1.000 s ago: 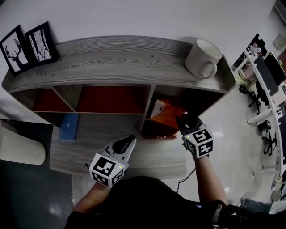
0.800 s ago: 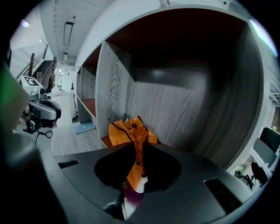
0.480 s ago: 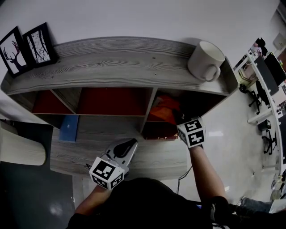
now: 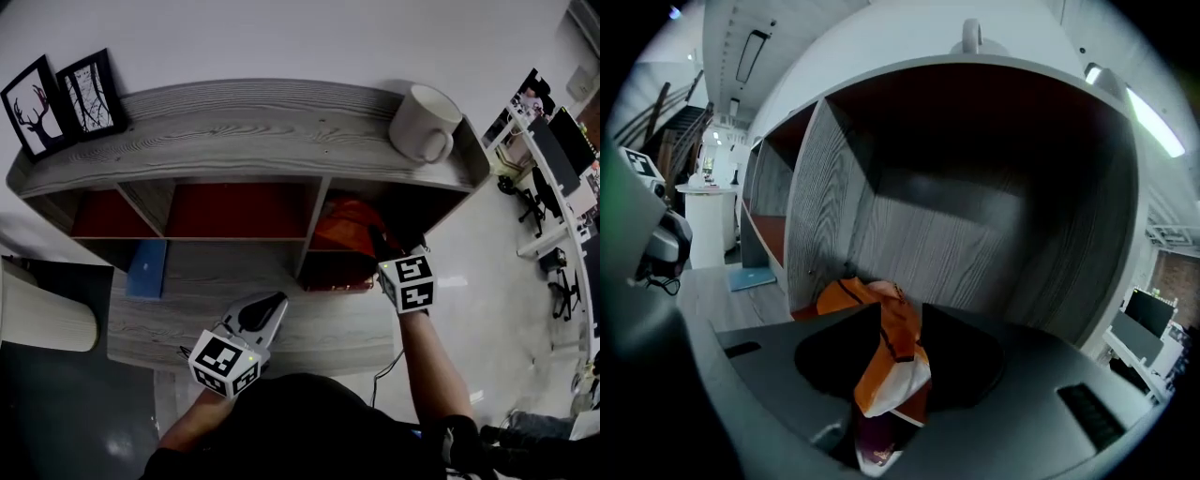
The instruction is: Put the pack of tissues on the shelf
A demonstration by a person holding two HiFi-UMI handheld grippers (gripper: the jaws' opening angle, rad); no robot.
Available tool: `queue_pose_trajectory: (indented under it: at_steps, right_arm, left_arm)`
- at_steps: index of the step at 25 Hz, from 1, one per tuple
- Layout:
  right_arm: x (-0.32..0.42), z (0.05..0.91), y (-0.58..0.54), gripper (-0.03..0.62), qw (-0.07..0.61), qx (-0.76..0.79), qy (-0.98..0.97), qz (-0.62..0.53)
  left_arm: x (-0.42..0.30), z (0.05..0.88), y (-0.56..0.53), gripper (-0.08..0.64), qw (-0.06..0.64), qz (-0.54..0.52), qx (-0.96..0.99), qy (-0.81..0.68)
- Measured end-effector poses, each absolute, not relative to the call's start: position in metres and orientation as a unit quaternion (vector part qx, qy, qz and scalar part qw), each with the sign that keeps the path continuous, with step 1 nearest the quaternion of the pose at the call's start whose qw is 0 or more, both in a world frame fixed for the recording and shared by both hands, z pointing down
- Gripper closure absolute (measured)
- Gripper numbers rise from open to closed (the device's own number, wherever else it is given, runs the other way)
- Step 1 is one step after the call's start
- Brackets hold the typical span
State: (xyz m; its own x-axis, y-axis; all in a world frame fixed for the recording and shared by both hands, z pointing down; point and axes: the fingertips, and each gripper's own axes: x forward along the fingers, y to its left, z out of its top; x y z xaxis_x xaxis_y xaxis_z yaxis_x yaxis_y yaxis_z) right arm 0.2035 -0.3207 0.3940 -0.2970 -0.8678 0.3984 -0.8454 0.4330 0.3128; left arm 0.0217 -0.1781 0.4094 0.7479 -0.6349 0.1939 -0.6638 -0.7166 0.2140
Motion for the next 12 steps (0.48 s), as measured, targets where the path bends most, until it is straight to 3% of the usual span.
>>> queue_pose_trajectory:
  at_steps: [12]
  right_arm:
    - [0.180, 0.360, -0.245, 0.497, 0.134, 0.497, -0.857, 0.030]
  left_arm:
    - [0.008, 0.393, -0.168, 0.532, 0.115, 0.054, 0.929, -0.346]
